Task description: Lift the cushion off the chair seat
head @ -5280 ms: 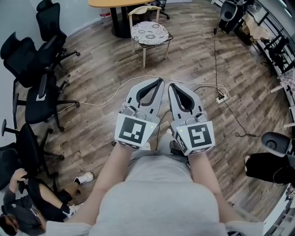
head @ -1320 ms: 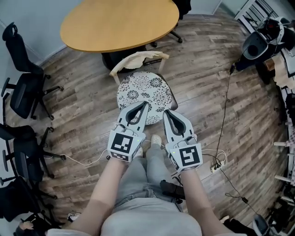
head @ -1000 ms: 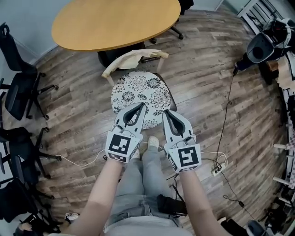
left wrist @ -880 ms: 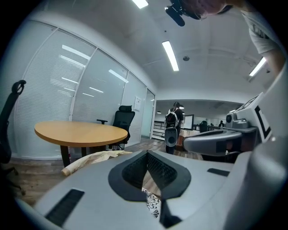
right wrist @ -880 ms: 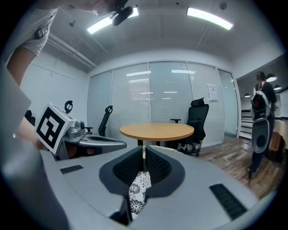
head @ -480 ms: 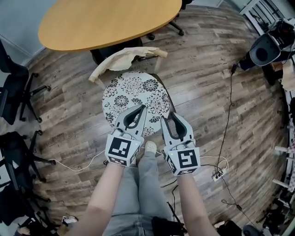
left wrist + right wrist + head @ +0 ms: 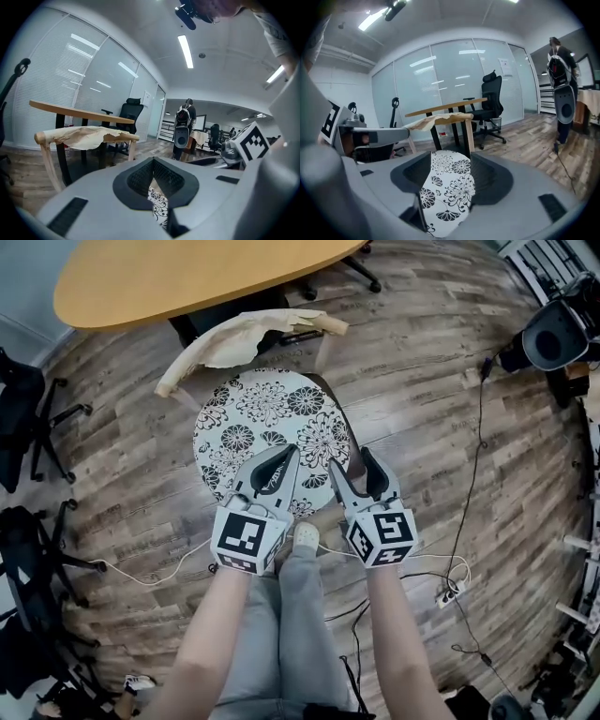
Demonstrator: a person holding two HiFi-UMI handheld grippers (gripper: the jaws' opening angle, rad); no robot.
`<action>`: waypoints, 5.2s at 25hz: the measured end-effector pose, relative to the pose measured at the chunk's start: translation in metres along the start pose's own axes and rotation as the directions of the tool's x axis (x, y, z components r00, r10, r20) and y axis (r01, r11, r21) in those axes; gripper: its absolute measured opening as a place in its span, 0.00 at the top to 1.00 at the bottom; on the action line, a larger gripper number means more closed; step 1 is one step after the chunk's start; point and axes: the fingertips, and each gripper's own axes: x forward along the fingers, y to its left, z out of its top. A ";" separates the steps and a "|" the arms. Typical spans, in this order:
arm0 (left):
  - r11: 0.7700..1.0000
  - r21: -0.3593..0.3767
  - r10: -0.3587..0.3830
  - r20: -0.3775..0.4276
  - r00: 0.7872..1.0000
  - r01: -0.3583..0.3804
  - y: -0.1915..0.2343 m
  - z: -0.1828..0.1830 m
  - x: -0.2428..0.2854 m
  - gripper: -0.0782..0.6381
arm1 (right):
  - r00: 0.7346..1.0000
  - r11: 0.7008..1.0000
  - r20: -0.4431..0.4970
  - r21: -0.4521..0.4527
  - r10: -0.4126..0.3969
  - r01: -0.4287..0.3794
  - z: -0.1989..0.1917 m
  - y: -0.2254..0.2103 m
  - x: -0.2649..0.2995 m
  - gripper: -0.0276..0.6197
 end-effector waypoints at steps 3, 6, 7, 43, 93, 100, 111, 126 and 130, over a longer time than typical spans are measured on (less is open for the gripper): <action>1.000 -0.008 -0.002 -0.019 1.000 0.001 0.004 -0.017 0.007 0.88 | 0.998 0.999 -0.059 0.031 -0.006 0.008 -0.027 -0.014 0.017 0.55; 1.000 -0.008 -0.011 -0.028 1.000 0.011 0.006 -0.030 0.013 0.88 | 0.996 0.997 -0.091 0.081 -0.005 0.012 -0.048 -0.029 0.033 0.54; 1.000 -0.005 -0.015 -0.032 0.999 0.014 0.007 -0.035 0.015 0.88 | 0.994 0.997 -0.108 0.077 -0.007 0.016 -0.056 -0.035 0.038 0.54; 0.998 0.003 -0.067 -0.196 0.978 0.069 0.023 -0.093 0.054 0.88 | 0.869 0.998 -0.492 0.003 -0.048 0.057 -0.168 -0.081 0.100 0.89; 1.000 -0.015 0.024 0.030 0.999 -0.024 -0.009 0.110 -0.076 0.88 | 0.997 0.999 -0.077 -0.035 0.032 -0.034 0.101 0.061 -0.065 0.89; 0.999 -0.005 0.051 0.047 0.998 -0.051 -0.011 0.137 -0.097 0.88 | 0.999 0.999 -0.041 -0.040 0.017 -0.019 0.134 0.071 -0.092 0.89; 0.998 -0.018 0.060 0.083 0.995 -0.059 -0.025 0.177 -0.116 0.88 | 0.999 0.995 0.032 -0.095 0.030 -0.027 0.190 0.090 -0.125 0.89; 0.998 0.031 0.041 0.206 0.978 -0.048 -0.057 0.258 -0.142 0.88 | 0.988 0.988 0.142 -0.148 0.068 -0.046 0.267 0.112 -0.165 0.89; 0.998 0.045 0.031 0.245 0.969 -0.044 -0.068 0.277 -0.146 0.88 | 0.979 0.987 0.194 -0.162 0.057 -0.025 0.284 0.115 -0.177 0.89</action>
